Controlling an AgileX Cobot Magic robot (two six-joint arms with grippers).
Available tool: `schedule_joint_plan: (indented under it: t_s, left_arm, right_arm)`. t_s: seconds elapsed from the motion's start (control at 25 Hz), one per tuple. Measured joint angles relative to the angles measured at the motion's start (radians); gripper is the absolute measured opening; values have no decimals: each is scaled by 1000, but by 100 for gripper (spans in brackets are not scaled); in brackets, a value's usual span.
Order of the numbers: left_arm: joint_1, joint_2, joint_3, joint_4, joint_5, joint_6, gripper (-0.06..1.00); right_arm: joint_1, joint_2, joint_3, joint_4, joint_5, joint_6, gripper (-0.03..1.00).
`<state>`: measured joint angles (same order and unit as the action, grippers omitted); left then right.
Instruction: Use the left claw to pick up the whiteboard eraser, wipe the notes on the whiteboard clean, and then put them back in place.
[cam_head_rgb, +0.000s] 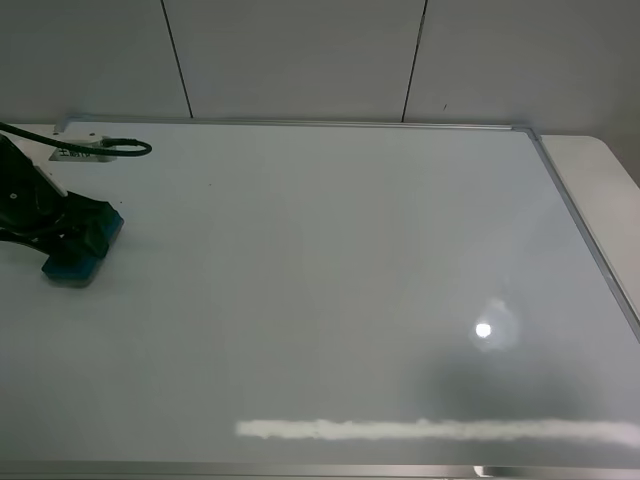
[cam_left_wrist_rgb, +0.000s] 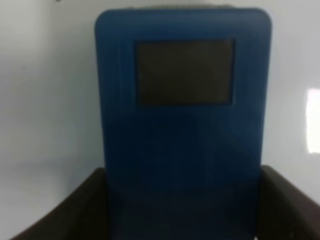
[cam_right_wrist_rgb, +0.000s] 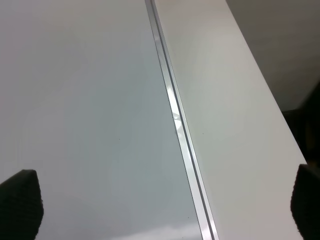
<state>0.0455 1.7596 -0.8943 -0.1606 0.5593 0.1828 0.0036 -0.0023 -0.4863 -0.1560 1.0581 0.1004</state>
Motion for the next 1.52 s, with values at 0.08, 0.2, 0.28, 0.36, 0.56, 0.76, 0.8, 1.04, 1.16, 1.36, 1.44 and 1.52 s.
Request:
schedule_joint_plan:
  t_s: [0.08,0.2,0.28,0.36,0.56,0.76,0.8,1.04,1.16,1.36,1.44,1.52]
  left_arm:
    - [0,1,2,-2,-12,1,56]
    - [0,1,3,-3,-16,3,56]
    - [0,1,3,-6,-18,5,56]
    - [0,1,3,-8,-20,13,56]
    - [0,1,3,-10,-23,58,64]
    - [0,1,3,-8,-23,64,96]
    - [0,1,3,-8,-23,64,98]
    - [0,1,3,-8,-20,66,99]
    - [0,-1,3,-8,-20,67,99]
    - [0,-49,4,-8,-19,67,99]
    - [0,-92,4,-8,-14,67,99]
    - [0,-153,4,-8,2,67,99]
  right_arm:
    - [0,0,0,0,0,0,99]
    - [0,0,0,0,0,0,99]
    - [0,0,0,0,0,0,99]
    - [0,0,0,0,0,0,99]
    - [0,0,0,0,0,0,99]
    - [0,0,0,0,0,0,99]
    - [0,0,0,0,0,0,99]
    - [0,0,0,0,0,0,99]
    - [0,0,0,0,0,0,99]
    - [0,0,0,0,0,0,99]
    - [0,0,0,0,0,0,99]
    - [0,0,0,0,0,0,99]
